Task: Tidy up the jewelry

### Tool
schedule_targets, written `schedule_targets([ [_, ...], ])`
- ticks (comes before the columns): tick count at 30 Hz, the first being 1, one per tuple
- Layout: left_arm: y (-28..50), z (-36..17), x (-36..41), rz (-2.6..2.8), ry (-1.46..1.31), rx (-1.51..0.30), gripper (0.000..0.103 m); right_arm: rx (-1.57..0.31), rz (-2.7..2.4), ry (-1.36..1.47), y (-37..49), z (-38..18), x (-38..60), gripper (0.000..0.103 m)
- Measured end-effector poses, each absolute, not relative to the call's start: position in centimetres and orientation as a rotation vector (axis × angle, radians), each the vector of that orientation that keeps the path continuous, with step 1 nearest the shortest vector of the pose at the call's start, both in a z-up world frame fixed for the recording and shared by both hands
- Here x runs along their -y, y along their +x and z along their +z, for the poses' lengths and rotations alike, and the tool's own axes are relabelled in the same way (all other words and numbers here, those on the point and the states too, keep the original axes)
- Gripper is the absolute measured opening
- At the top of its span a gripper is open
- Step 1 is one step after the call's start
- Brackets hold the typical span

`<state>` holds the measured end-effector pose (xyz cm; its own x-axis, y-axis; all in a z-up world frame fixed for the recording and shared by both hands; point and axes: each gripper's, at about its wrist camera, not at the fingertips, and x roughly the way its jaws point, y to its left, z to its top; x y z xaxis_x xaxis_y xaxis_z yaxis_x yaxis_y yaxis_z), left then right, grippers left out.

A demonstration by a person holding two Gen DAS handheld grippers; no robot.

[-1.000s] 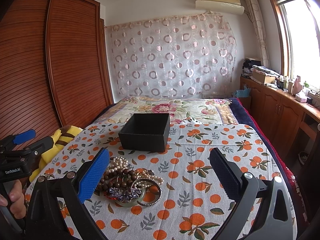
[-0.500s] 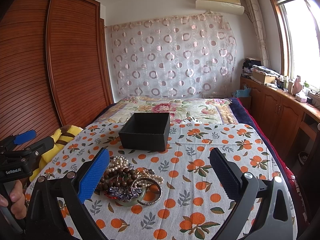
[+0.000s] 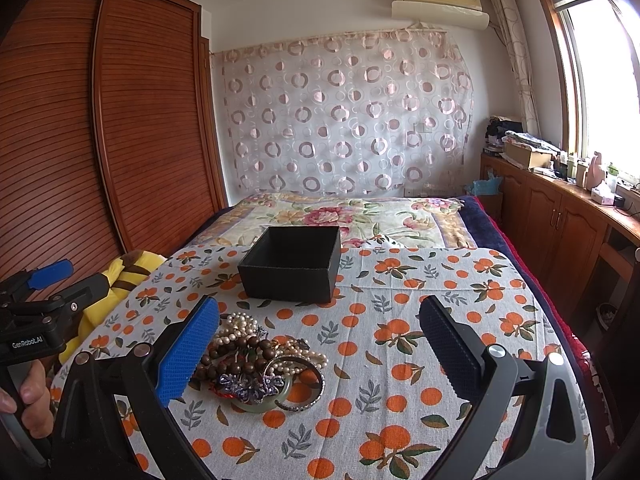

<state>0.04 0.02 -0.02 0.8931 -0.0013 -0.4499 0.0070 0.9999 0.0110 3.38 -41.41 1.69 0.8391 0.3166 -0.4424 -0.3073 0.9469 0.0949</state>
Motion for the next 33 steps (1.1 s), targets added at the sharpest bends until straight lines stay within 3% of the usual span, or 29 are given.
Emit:
schedule_targets([
  [16,0.4,-0.2,0.1,-0.012,0.014,-0.483,0.095,-0.481,0.331,0.017,3.8,1.6,41.1,0.101],
  [33,2.5,-4.0,0.0,-0.054,0.026,-0.599,0.095,-0.567,0.373,0.011,5.4,-1.5,42.1,0.099],
])
